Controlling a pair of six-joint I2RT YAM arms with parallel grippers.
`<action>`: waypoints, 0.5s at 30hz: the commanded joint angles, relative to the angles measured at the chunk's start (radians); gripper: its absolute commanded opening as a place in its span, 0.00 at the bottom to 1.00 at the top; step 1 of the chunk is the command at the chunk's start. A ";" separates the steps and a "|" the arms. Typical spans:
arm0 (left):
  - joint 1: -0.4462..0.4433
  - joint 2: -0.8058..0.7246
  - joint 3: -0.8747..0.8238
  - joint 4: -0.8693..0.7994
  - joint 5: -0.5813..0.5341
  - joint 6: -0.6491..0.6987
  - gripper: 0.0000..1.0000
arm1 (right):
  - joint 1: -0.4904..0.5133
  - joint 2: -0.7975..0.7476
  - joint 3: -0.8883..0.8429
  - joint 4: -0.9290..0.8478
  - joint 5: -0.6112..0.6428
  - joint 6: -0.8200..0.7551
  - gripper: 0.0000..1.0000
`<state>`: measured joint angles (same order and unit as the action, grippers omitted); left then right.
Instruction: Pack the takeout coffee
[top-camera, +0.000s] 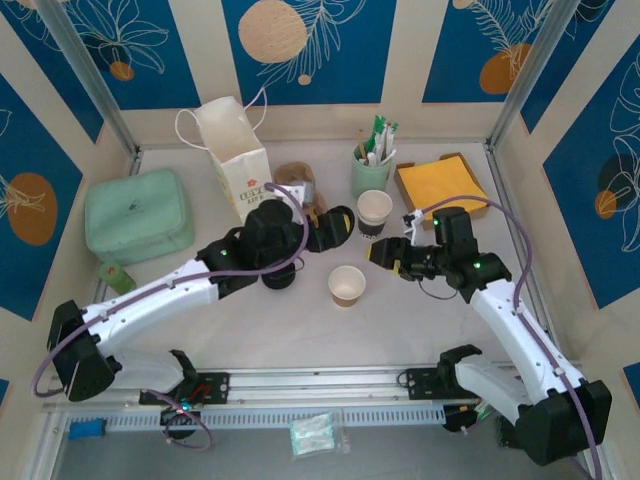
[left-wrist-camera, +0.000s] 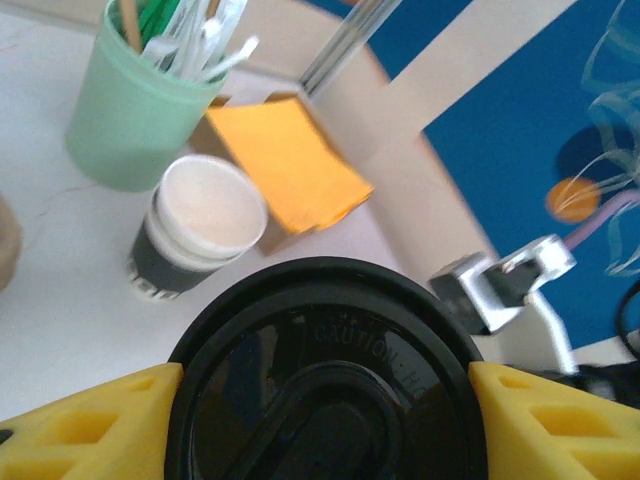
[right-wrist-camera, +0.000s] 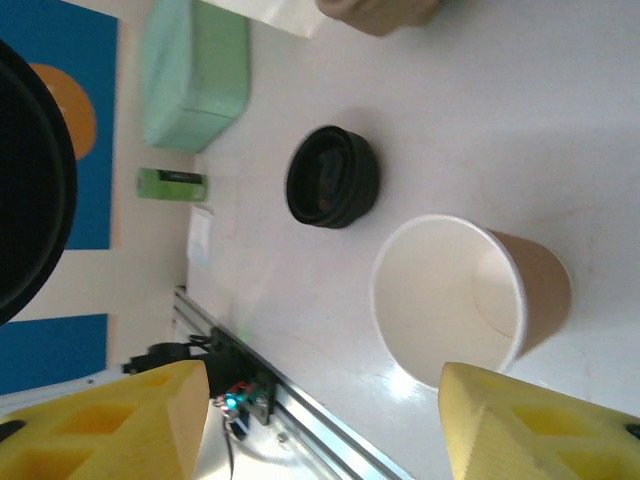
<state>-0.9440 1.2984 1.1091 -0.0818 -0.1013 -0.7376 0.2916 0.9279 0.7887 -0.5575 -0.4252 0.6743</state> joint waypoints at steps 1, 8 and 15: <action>-0.042 0.043 0.046 -0.147 -0.088 0.138 0.64 | 0.035 -0.026 -0.034 -0.041 0.095 -0.022 0.62; -0.086 0.112 0.069 -0.209 -0.159 0.188 0.63 | 0.074 -0.044 -0.088 -0.049 0.172 -0.028 0.63; -0.119 0.183 0.096 -0.246 -0.183 0.207 0.63 | 0.075 -0.051 -0.130 -0.024 0.171 -0.030 0.62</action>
<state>-1.0462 1.4601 1.1702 -0.2939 -0.2489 -0.5617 0.3607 0.8917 0.6781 -0.5846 -0.2604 0.6605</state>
